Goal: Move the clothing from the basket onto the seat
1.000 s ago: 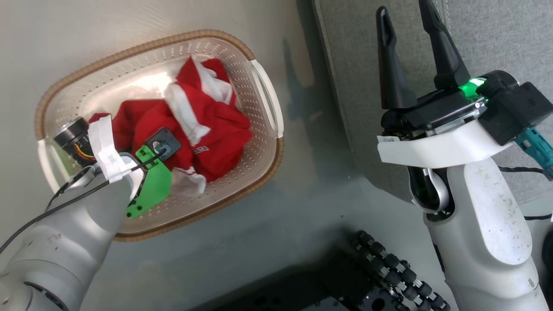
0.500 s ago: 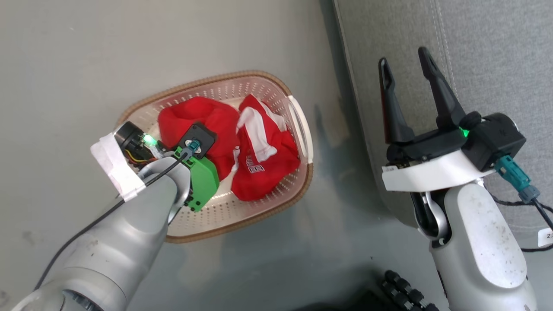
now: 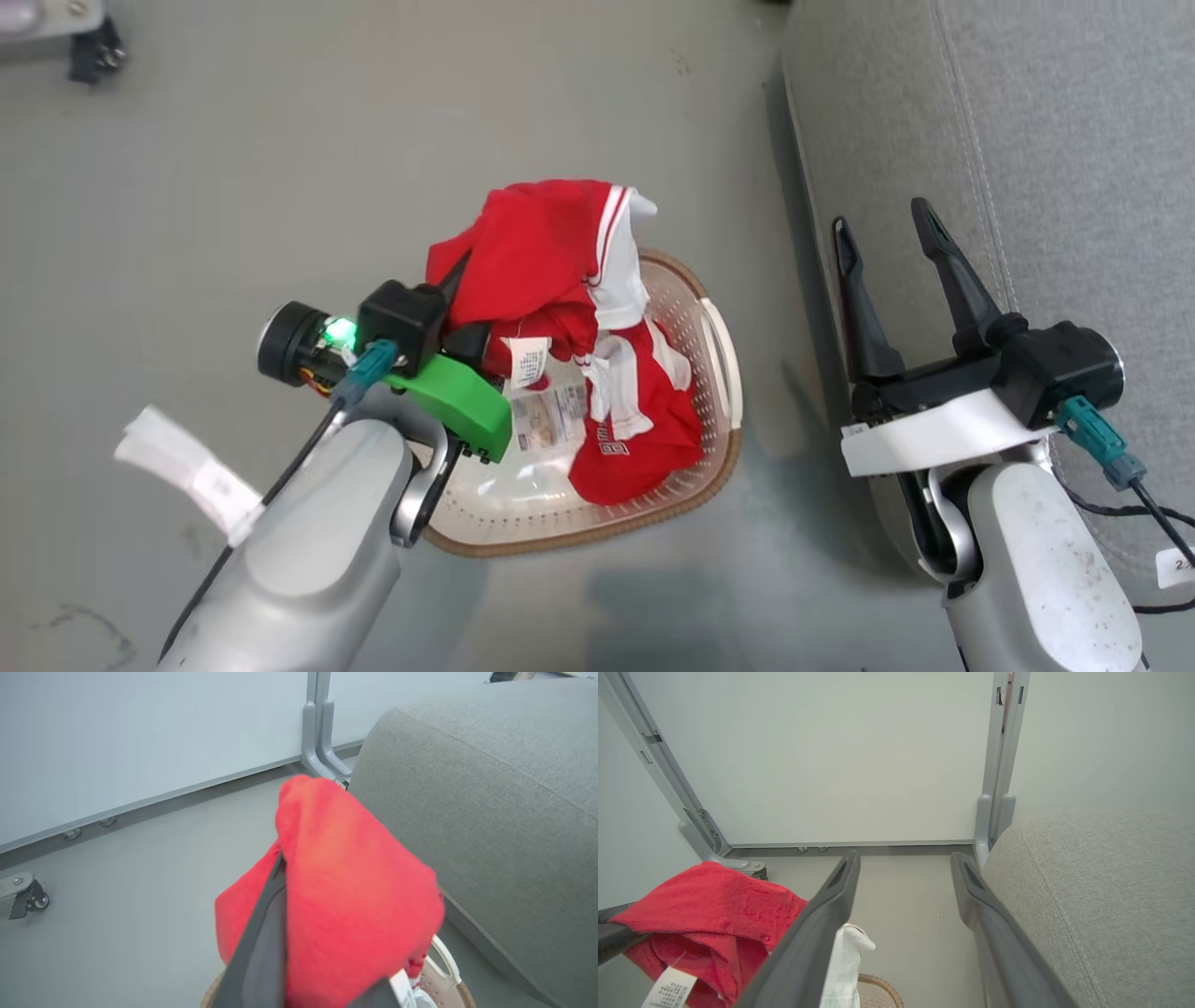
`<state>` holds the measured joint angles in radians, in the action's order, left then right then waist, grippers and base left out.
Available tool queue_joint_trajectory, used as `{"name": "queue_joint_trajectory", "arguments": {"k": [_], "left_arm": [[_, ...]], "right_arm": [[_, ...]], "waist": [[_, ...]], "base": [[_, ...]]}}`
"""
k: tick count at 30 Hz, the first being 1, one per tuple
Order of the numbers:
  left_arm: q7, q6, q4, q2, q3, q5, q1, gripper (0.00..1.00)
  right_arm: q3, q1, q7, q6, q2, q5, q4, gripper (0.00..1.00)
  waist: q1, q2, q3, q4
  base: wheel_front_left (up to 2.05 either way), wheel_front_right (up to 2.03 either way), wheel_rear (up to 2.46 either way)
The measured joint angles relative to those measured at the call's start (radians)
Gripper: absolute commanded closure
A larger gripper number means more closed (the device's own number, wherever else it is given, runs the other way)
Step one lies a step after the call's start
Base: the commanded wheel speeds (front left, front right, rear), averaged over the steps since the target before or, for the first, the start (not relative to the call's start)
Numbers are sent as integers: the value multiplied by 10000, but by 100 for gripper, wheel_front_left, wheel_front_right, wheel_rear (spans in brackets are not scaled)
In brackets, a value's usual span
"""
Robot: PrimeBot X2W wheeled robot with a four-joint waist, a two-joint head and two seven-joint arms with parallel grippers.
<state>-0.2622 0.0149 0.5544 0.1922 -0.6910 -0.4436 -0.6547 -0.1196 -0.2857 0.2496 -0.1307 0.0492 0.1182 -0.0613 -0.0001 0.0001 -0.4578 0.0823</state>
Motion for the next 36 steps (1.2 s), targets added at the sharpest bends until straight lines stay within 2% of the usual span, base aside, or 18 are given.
{"name": "queue_joint_trajectory", "arguments": {"k": [7,17,23,36], "left_arm": [[-6,4,-2698,140,1551,330,1351,100],[-2,-794,-4215,-130,2943,702,2606,100],[-2,-1110,-4759,-276,3277,780,3165,100],[-2,-1248,-5333,-464,3315,901,4315,100]], "right_arm": [[56,486,-359,0,29,-123,155,0],[-23,1244,-848,0,58,-86,518,0],[-102,1735,-1053,0,61,-6,669,0],[-125,2878,-1335,0,38,165,748,0]], "waist": [[0,0,950,-502],[0,0,2142,-897],[0,0,2783,-938],[0,0,4028,-833]], "base": [[0,0,0],[0,0,0],[0,0,0],[0,0,0]]}}
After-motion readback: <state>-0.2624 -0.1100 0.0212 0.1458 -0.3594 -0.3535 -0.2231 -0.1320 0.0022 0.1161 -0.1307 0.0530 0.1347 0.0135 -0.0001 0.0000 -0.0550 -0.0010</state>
